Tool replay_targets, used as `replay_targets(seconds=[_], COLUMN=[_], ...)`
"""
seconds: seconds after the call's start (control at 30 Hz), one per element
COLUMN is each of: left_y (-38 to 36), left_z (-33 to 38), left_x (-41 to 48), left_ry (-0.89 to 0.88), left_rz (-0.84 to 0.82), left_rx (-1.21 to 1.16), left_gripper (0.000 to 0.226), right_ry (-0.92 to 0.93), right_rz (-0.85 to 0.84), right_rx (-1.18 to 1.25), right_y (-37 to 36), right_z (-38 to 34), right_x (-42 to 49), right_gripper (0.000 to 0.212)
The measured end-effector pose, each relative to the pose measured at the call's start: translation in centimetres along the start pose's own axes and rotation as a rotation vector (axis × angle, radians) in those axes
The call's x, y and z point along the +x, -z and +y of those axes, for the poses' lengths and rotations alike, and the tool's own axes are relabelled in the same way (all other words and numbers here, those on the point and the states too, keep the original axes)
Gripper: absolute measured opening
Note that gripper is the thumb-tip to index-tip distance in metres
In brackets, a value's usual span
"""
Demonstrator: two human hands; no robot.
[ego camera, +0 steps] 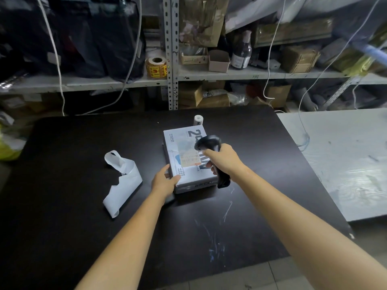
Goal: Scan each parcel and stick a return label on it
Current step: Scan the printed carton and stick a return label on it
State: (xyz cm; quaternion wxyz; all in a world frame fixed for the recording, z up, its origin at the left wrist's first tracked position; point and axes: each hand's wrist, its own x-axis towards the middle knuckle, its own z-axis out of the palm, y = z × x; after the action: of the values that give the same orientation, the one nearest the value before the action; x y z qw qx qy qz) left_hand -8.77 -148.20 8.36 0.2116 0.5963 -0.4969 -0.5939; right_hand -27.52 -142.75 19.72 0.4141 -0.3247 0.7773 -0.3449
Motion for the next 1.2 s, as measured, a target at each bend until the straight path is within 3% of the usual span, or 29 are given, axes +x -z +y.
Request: replay_targets(seconds=[0.2, 0.4, 0.73, 0.97, 1.2], left_y=[-0.4, -0.6, -0.4, 0.0, 2.7], left_z=[0.4, 1.0, 1.2, 1.0, 3.6], left_x=[-0.6, -0.9, -3.1, -4.4, -1.8], left_ry=[-0.022, 0.004, 0.122, 0.18, 0.16], left_rz=[-0.01, 0.0, 0.031, 0.03, 0.063], left_rx=[0.03, 0.023, -0.043, -0.013, 0.16], left_gripper=[0.061, 0.061, 0.062, 0.06, 0.044], right_ry=[-0.076, -0.209, -0.275, -0.232, -0.173], right_rz=[0.142, 0.088, -0.052, -0.159, -0.18], right_rx=[-0.101, -0.095, -0.09, -0.537, -0.813], right_y=[3.6, 6.0, 9.0, 11.4, 12.1], right_z=[7.8, 13.5, 16.2, 15.7, 10.7], right_x=[1.6, 3.7, 6.6, 8.1, 9.8], right_gripper=[0.012, 0.012, 0.023, 0.047, 0.064])
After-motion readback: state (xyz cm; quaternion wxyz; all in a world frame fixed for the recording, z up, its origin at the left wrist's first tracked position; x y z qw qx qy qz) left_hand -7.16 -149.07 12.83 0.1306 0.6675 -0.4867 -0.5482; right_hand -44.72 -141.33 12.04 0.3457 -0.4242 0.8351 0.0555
